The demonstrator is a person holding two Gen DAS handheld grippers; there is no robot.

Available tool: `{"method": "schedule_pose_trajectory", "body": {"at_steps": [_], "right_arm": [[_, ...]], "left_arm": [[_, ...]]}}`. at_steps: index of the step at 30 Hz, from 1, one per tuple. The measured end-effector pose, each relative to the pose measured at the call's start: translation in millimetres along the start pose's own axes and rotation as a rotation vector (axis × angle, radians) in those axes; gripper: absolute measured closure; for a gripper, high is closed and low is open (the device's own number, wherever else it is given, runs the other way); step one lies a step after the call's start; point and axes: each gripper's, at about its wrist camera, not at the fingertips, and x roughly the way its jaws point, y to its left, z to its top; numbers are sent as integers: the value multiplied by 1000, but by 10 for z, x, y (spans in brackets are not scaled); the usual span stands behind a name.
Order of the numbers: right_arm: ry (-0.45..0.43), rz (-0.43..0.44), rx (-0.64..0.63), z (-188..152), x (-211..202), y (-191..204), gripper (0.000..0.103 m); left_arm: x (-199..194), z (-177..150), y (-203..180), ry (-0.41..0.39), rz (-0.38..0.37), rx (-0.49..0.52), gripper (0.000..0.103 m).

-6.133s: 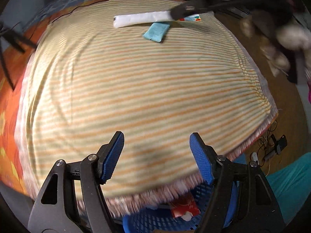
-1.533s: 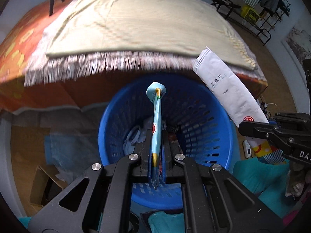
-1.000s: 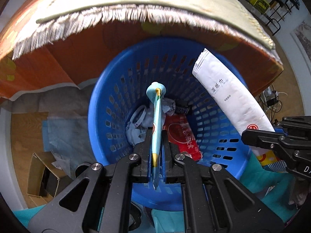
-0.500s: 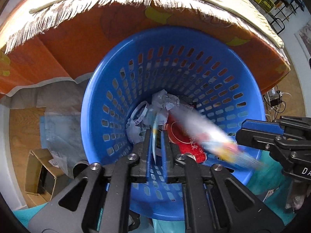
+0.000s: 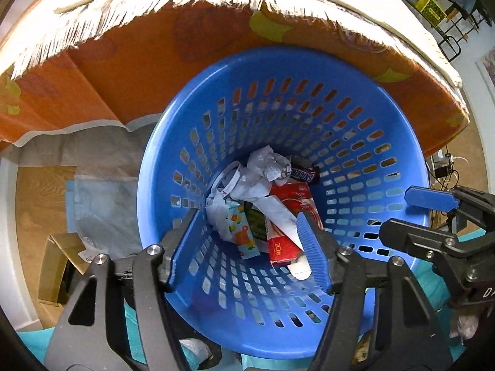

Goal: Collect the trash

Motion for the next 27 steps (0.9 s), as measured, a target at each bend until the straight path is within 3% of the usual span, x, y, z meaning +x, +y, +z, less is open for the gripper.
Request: {"method": "schedule_pose_trajectory", "body": {"at_steps": [11,27], "right_arm": [[-8,-34,4,50,-43,-10,20],[-111,-96,-28,41,-419,-13,19]], "left_arm": [[3,26,-7,9,13,1,37],[-250,86,12,-27,2,-28,37]]}}
